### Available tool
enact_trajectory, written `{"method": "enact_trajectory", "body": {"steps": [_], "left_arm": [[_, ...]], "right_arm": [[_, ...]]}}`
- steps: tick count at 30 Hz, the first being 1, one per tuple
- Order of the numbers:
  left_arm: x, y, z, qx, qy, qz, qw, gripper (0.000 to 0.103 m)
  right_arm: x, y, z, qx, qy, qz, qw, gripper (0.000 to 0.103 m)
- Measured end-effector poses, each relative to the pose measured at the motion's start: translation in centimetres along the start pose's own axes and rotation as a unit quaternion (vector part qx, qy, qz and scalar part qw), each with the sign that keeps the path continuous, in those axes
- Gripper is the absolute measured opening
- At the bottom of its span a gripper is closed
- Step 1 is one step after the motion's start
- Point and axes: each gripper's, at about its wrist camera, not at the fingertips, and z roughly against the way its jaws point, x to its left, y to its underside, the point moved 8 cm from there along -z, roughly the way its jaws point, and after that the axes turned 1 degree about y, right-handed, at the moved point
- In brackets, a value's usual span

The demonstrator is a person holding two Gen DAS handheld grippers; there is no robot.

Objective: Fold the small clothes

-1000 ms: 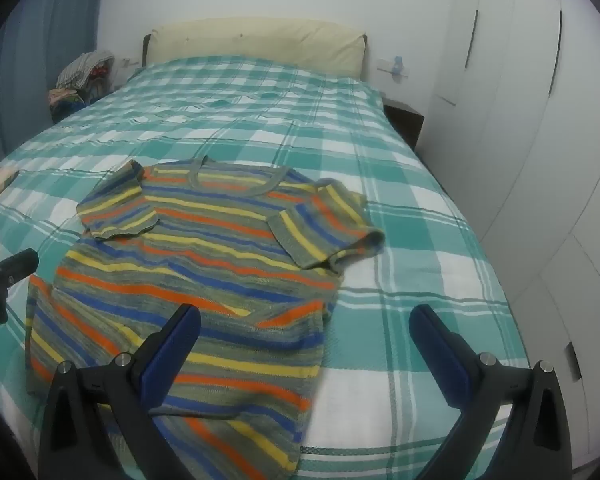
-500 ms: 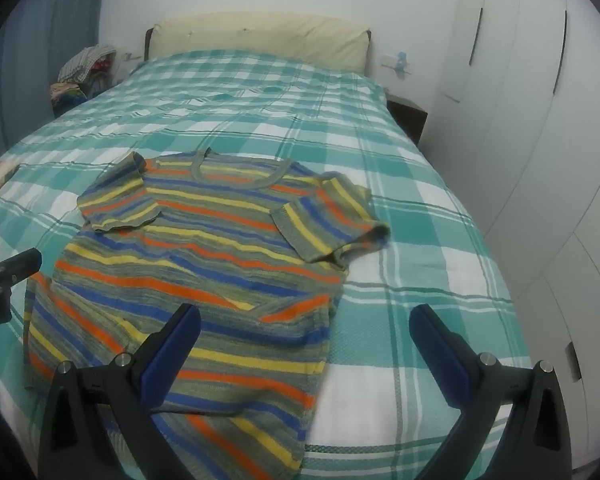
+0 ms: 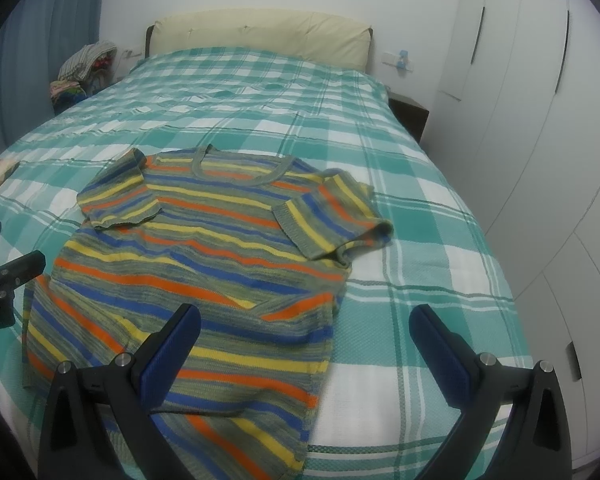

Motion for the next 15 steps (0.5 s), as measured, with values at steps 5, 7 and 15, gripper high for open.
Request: {"method": "enact_trajectory", "body": {"steps": [5, 7, 15], "left_arm": [[-0.17, 0.06, 0.00, 0.001, 0.003, -0.003, 1.0000, 0.103], [-0.25, 0.11, -0.05, 0.002, 0.004, -0.004, 1.0000, 0.103], [-0.38, 0.13, -0.10, 0.003, 0.003, -0.006, 1.0000, 0.103]], "right_arm": [[0.38, 0.01, -0.19, 0.002, 0.001, 0.004, 1.000, 0.103], [0.43, 0.02, -0.17, 0.003, 0.002, 0.005, 1.000, 0.103], [0.59, 0.17, -0.37, 0.005, 0.002, 0.006, 1.000, 0.103]]}}
